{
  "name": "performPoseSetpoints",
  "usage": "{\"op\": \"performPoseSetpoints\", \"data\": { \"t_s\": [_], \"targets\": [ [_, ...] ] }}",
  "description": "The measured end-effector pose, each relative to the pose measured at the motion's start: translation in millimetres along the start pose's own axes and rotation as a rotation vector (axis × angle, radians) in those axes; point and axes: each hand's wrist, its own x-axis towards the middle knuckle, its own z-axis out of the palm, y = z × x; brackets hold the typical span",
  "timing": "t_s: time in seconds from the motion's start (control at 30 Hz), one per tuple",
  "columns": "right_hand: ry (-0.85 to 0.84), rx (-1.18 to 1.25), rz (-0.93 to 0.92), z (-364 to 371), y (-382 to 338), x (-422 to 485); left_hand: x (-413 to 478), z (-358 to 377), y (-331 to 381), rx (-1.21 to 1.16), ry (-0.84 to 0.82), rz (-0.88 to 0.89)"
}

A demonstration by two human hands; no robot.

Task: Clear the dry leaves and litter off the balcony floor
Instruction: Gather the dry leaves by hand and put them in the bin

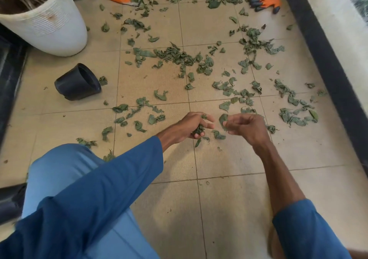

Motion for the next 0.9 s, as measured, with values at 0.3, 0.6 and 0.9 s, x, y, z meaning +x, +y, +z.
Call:
{"op": "performPoseSetpoints", "data": {
  "t_s": [0.3, 0.6, 0.9],
  "targets": [
    [0.132, -0.312, -0.155, 54, -14, 3, -7, 3, 6, -0.269, -0.235, -0.036],
    [0.007, -0.083, -0.074, 48, -19, 5, -5, -5, 1, 0.057, 0.311, 0.071],
    [0.125, -0.832, -0.092, 51, 73, 14, -15, -22, 14, 0.095, 0.345, 0.111]
  ]
}}
